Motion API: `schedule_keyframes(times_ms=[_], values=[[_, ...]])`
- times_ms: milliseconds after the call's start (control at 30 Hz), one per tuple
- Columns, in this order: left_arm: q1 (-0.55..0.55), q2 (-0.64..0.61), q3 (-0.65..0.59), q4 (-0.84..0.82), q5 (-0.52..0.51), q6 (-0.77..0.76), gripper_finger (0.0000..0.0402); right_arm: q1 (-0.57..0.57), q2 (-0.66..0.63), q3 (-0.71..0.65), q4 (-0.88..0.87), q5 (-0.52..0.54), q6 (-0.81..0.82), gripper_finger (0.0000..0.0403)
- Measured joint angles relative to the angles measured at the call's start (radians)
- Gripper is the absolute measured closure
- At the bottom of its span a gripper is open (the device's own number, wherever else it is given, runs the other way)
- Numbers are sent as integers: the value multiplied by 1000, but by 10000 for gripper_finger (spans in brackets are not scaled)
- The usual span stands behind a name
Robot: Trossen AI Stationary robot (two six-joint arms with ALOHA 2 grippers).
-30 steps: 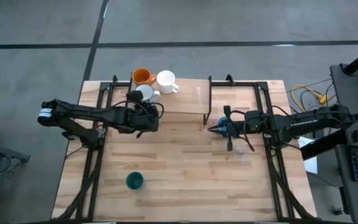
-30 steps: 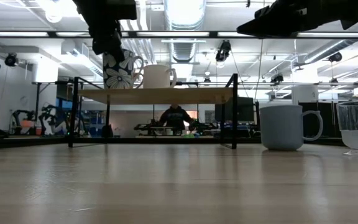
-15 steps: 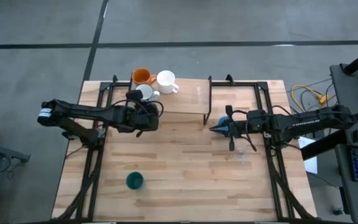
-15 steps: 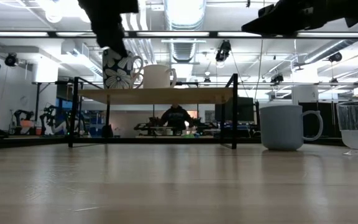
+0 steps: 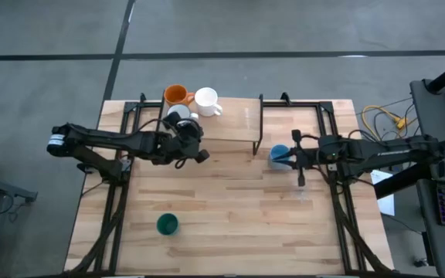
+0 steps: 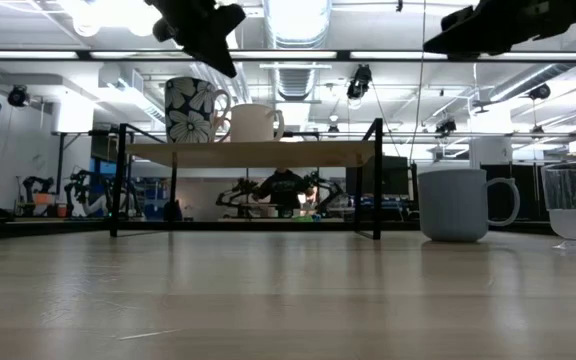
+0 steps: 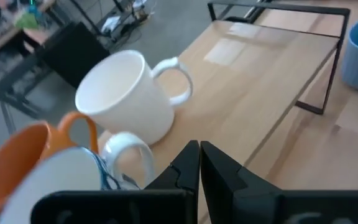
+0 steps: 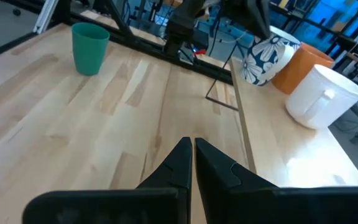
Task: Stack small to large cups/mugs on shelf
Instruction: Put the blue patterned mug on the shelf
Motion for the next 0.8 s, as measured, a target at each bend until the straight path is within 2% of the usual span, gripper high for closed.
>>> schedule_keyframes(times_ms=[133, 433, 800], values=[[11, 0, -23, 2, -19, -81, 401, 0, -34, -20, -4, -3, 8, 390], [34, 0, -44, -26, -107, -83, 401, 0, -63, -29, -3, -2, 17, 390], [38, 0, -44, -95, -126, -103, 402, 0, -56, -30, -3, -2, 18, 390]])
